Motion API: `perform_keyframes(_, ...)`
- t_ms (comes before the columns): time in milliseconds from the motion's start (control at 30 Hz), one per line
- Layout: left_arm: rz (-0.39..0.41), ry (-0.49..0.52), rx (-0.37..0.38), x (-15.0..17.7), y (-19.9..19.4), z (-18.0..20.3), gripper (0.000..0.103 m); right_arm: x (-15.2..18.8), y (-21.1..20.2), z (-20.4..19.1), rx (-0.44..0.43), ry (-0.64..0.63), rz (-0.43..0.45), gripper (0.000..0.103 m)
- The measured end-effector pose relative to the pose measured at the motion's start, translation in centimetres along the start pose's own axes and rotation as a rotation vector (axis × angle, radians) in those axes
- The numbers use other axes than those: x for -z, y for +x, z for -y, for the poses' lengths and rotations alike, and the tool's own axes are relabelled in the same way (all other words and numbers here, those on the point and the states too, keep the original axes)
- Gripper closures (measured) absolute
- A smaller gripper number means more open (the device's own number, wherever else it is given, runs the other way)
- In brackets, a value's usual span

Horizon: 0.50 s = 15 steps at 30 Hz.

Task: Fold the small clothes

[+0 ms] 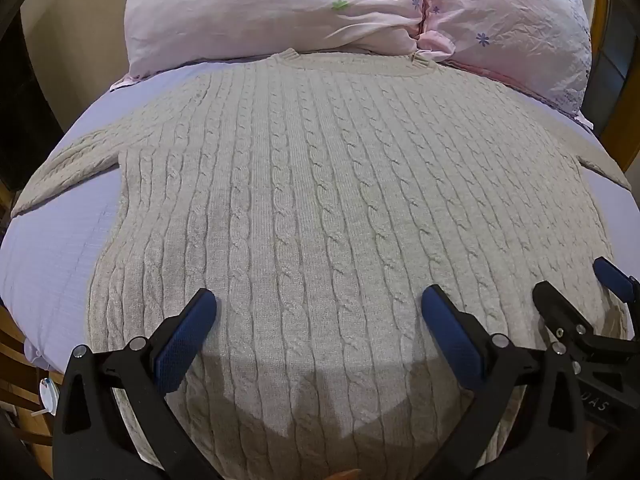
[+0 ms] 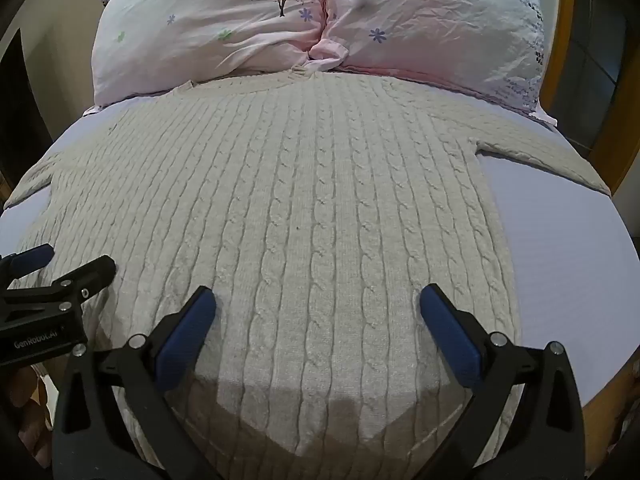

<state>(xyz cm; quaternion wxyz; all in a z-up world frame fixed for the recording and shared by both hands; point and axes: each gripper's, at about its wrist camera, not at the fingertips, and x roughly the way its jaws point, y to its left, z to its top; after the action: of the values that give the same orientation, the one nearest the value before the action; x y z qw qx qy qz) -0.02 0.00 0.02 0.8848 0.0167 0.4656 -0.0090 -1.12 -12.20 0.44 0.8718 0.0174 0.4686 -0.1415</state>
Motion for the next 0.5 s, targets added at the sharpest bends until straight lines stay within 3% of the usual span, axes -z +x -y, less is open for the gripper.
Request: perform_keyframes(500, -0.001, 0.001, 0.000, 0.00, 0.01, 0.01, 0.001, -0.41, -0.17, 0.04, 0.001, 0.000, 0.000, 0.002)
